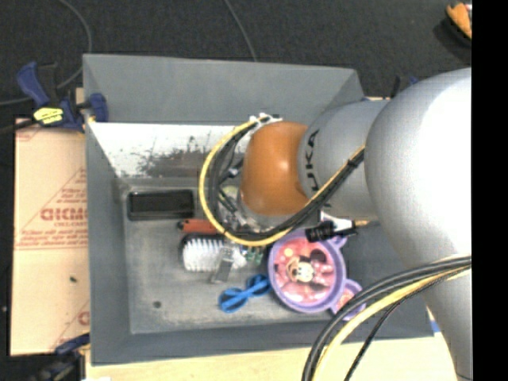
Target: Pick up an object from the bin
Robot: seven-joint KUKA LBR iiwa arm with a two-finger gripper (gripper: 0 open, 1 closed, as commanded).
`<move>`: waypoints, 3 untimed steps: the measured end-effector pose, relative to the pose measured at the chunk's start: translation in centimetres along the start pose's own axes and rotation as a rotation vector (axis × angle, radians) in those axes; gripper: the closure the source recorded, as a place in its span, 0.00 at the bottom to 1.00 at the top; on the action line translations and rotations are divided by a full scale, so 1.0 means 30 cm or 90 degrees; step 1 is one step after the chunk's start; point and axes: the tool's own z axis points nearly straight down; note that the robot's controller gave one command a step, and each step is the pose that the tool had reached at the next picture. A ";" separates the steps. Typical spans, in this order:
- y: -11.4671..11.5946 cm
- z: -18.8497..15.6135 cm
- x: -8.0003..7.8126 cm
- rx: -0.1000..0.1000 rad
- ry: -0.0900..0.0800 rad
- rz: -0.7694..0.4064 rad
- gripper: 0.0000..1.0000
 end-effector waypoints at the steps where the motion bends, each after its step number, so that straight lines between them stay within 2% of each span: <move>1: 0.035 -0.003 0.035 0.003 -0.019 -0.109 0.00; 2: 0.035 -0.010 0.035 -0.008 -0.009 0.068 1.00; 3: 0.035 -0.010 0.035 -0.008 -0.009 0.069 1.00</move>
Offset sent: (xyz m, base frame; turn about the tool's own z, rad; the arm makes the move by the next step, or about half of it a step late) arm -0.0124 0.0100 -0.0033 0.1130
